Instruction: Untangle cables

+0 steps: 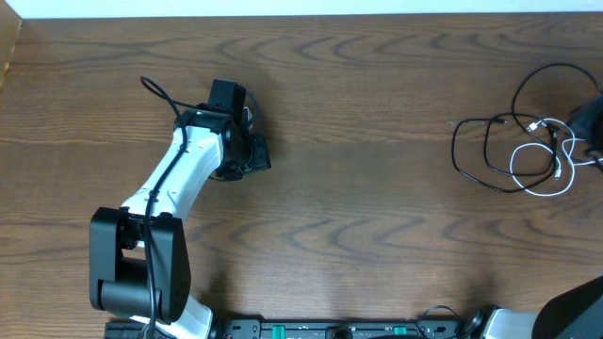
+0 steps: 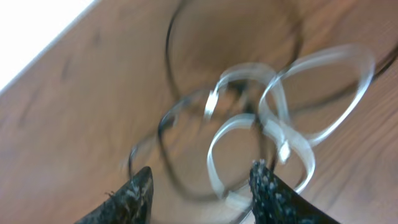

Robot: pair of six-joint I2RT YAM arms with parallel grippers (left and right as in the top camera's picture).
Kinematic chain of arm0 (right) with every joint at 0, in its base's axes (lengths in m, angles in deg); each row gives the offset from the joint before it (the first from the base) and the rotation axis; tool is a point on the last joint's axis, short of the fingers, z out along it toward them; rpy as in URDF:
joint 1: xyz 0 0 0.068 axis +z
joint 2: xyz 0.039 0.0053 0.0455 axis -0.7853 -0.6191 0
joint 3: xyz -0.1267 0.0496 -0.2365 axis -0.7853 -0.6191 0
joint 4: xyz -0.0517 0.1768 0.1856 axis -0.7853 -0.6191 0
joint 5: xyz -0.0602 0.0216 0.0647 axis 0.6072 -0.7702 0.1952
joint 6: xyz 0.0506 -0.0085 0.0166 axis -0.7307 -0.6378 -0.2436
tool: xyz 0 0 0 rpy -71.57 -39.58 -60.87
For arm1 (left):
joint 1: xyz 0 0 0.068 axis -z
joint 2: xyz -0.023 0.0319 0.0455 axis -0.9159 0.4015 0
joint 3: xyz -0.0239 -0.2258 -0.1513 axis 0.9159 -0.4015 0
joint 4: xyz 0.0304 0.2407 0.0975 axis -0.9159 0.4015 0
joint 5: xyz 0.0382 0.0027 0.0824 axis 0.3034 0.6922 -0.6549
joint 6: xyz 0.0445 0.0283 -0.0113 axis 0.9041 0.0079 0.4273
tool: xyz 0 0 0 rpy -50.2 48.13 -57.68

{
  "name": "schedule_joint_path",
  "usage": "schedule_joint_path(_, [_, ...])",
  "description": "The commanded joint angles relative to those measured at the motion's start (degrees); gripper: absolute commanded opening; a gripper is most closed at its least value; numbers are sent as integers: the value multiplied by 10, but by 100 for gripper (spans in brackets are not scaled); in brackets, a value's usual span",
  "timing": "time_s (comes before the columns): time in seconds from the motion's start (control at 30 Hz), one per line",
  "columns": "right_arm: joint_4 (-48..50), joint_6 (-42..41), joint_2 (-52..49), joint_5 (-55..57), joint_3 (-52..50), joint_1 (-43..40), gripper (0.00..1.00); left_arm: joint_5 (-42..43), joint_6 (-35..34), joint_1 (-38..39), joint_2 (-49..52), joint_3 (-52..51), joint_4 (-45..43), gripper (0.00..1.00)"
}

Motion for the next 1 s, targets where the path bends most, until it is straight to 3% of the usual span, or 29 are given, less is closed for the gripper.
schedule_joint_path(0.0, [-45, 49, -24, -52, -2, 30, 48, -7, -1, -2, 4, -3, 2, 53])
schedule_joint_path(0.27, [-70, 183, -129, -50, -22, 132, 47, -7, -1, -2, 4, -3, 5, 54])
schedule_joint_path(0.6, [-67, 195, -261, 159, -22, 223, 50, -7, -2, -2, 4, -3, 9, 53])
schedule_joint_path(0.73, [-68, 195, -272, 169, -25, 228, 52, -7, -2, -2, 4, -3, 9, 53])
schedule_joint_path(0.87, [-74, 195, -273, 169, -34, 228, 38, -7, -2, -2, 4, -3, 9, 53])
schedule_joint_path(0.97, [-79, 191, -273, 169, -38, 228, 15, -7, -2, -2, 4, -3, 9, 53])
